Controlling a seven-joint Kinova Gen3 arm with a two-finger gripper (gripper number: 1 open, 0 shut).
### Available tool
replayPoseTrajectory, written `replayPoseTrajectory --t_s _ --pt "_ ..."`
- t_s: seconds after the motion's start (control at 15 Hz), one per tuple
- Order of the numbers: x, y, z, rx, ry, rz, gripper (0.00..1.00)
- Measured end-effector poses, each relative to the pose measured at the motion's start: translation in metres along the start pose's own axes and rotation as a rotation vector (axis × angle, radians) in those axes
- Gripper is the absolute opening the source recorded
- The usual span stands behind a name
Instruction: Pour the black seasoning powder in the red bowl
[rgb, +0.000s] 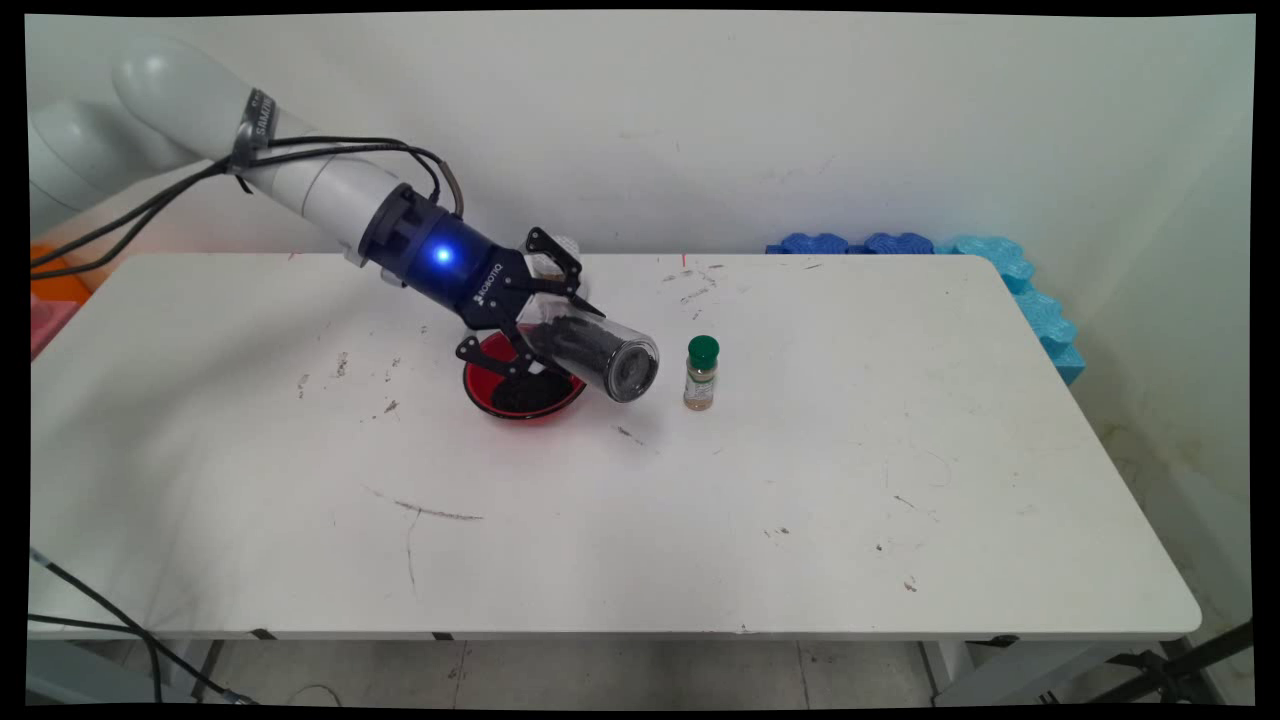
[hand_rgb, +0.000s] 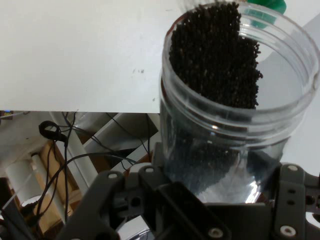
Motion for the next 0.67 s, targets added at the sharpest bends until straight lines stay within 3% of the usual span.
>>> replayPoseTrajectory --t_s 0.67 --pt "-0.001 0.0008 0.0049 -0.019 0.003 -0.054 0.0"
